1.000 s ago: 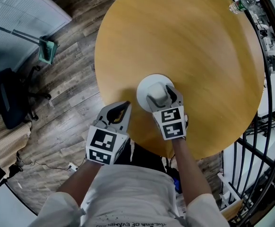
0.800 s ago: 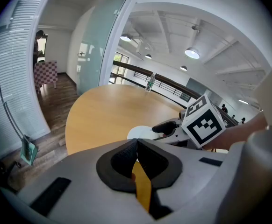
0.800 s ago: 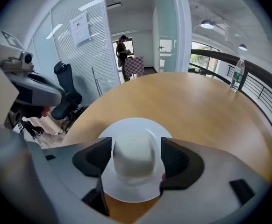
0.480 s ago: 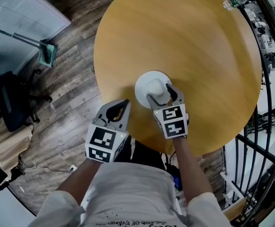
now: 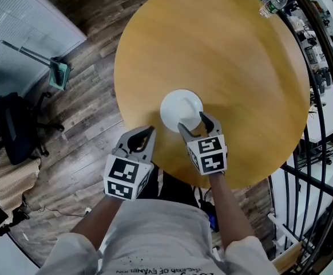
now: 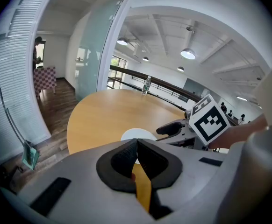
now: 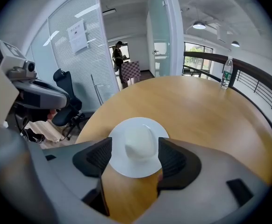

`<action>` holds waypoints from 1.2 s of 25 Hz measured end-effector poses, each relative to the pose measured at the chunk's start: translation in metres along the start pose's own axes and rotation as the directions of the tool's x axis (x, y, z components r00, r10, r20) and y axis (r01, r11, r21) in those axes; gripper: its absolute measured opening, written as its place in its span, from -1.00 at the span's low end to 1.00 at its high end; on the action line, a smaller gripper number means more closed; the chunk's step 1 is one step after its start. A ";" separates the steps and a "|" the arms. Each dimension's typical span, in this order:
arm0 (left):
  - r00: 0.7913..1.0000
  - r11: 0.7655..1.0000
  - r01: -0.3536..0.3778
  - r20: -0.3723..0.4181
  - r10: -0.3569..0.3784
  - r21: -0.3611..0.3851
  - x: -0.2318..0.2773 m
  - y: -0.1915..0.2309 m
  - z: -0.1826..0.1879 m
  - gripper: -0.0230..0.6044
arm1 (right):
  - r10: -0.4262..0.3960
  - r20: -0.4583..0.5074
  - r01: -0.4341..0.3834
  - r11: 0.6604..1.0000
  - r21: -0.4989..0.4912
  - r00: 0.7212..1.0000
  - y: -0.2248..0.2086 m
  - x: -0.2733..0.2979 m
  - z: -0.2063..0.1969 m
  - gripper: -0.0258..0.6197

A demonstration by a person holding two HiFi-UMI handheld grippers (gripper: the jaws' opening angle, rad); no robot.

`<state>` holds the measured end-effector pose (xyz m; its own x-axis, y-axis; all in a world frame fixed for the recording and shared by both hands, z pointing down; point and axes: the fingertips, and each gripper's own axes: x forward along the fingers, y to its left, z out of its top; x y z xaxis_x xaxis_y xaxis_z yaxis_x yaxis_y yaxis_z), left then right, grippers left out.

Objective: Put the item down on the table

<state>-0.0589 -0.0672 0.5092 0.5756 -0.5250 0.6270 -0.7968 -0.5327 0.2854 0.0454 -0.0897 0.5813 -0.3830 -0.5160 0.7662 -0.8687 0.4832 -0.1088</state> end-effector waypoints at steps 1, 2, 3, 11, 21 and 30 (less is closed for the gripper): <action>1.000 1.000 0.001 0.002 -0.001 0.008 -0.002 -0.003 0.000 -0.85 | 0.005 0.009 -0.005 1.000 0.008 1.000 0.002 -0.004 0.000 0.06; 1.000 1.000 0.003 0.002 -0.003 0.016 -0.004 -0.006 -0.001 -0.85 | 0.011 0.018 -0.011 1.000 0.016 1.000 0.003 -0.008 -0.001 0.06; 1.000 1.000 0.006 0.002 -0.006 0.024 -0.006 -0.009 -0.003 -0.85 | 0.016 0.028 -0.017 1.000 0.023 0.999 0.005 -0.012 -0.001 0.06; 1.000 0.999 0.009 0.010 -0.010 0.047 -0.025 -0.029 -0.006 -0.85 | 0.053 0.108 -0.059 0.997 0.052 0.993 0.019 -0.054 0.006 0.05; 0.999 0.998 0.033 0.039 -0.035 0.052 -0.039 -0.062 0.004 -0.85 | 0.009 0.163 -0.018 0.998 0.058 0.987 0.019 -0.103 -0.003 -0.62; 0.995 0.995 0.080 0.058 -0.083 0.063 -0.046 -0.103 0.015 -0.85 | 0.005 0.220 -0.038 0.989 0.145 0.975 0.013 -0.147 -0.013 -0.79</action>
<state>-0.0007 0.0015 0.4405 0.6496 -0.5164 0.5580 -0.7352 -0.6138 0.2878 0.0945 0.0017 0.4757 -0.4470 -0.6566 0.6075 -0.8900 0.3946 -0.2283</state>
